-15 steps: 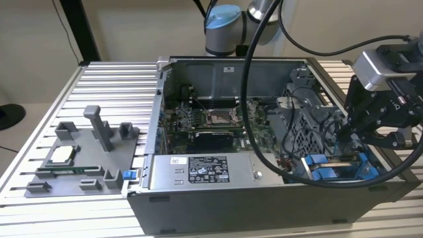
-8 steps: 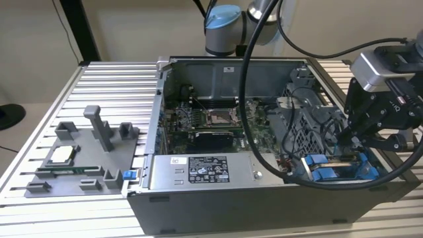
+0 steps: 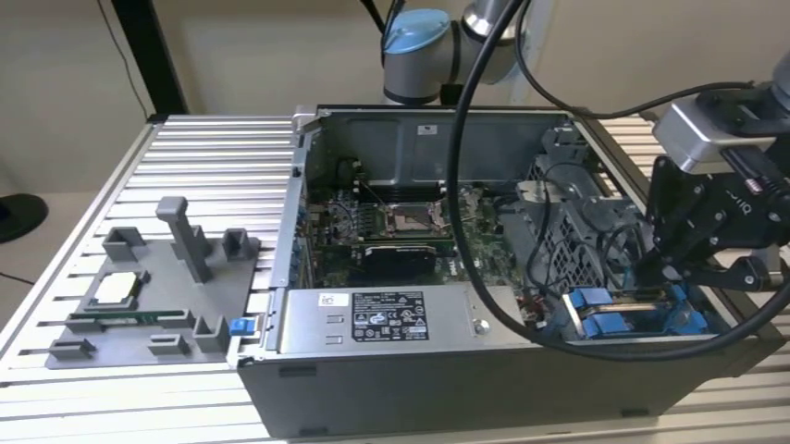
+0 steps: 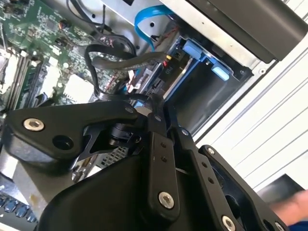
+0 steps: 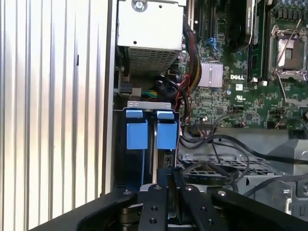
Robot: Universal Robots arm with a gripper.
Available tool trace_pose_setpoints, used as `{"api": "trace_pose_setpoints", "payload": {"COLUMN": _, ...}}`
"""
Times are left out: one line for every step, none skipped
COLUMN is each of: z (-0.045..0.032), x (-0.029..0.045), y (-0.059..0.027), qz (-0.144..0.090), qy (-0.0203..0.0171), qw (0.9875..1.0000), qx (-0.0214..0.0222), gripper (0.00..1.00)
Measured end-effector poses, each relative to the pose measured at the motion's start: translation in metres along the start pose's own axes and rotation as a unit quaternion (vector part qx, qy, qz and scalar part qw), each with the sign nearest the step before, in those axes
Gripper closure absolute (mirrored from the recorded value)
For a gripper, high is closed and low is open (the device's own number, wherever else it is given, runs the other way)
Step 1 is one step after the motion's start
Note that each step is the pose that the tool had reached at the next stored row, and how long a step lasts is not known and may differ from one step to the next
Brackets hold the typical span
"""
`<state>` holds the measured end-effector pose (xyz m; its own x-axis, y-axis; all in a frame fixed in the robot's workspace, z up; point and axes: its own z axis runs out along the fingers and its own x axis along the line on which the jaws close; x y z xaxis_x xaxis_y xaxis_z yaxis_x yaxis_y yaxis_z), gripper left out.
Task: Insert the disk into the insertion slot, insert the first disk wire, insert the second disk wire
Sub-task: 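Insert the second disk wire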
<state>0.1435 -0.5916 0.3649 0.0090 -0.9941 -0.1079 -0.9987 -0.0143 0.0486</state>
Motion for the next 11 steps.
{"api": "trace_pose_setpoints", "payload": {"z": 0.0003, "x": 0.0000, "y": 0.0000, "qz": 0.000, "qy": 0.0038, "qw": 1.0000, "qx": 0.0000, "gripper": 1.00}}
{"api": "trace_pose_setpoints", "payload": {"z": 0.0004, "x": 0.0000, "y": 0.0000, "qz": 0.000, "qy": 0.0066, "qw": 1.0000, "qx": -0.0001, "gripper": 1.00}}
{"api": "trace_pose_setpoints", "payload": {"z": 0.0004, "x": 0.0000, "y": 0.0000, "qz": 0.000, "qy": 0.0084, "qw": 1.0000, "qx": -0.0001, "gripper": 1.00}}
{"api": "trace_pose_setpoints", "payload": {"z": 0.0005, "x": 0.0001, "y": -0.0001, "qz": 0.000, "qy": 0.0087, "qw": 1.0000, "qx": -0.0001, "gripper": 1.00}}
{"api": "trace_pose_setpoints", "payload": {"z": 0.0004, "x": 0.0000, "y": -0.0001, "qz": 0.000, "qy": 0.0093, "qw": 1.0000, "qx": -0.0001, "gripper": 1.00}}
{"api": "trace_pose_setpoints", "payload": {"z": 0.0004, "x": 0.0000, "y": 0.0000, "qz": 0.000, "qy": 0.0098, "qw": 1.0000, "qx": -0.0001, "gripper": 1.00}}
{"api": "trace_pose_setpoints", "payload": {"z": 0.0004, "x": 0.0000, "y": -0.0001, "qz": 0.000, "qy": 0.0099, "qw": 1.0000, "qx": -0.0001, "gripper": 1.00}}
{"api": "trace_pose_setpoints", "payload": {"z": 0.0004, "x": 0.0000, "y": 0.0000, "qz": 0.000, "qy": 0.0101, "qw": 0.9999, "qx": -0.0001, "gripper": 1.00}}
{"api": "trace_pose_setpoints", "payload": {"z": 0.0004, "x": 0.0000, "y": 0.0000, "qz": 0.000, "qy": 0.0102, "qw": 0.9999, "qx": -0.0001, "gripper": 1.00}}
{"api": "trace_pose_setpoints", "payload": {"z": 0.0006, "x": 0.0000, "y": -0.0001, "qz": 0.000, "qy": 0.0102, "qw": 0.9999, "qx": -0.0001, "gripper": 1.00}}
{"api": "trace_pose_setpoints", "payload": {"z": 0.0010, "x": 0.0000, "y": -0.0001, "qz": 0.000, "qy": 0.0103, "qw": 0.9999, "qx": -0.0001, "gripper": 1.00}}
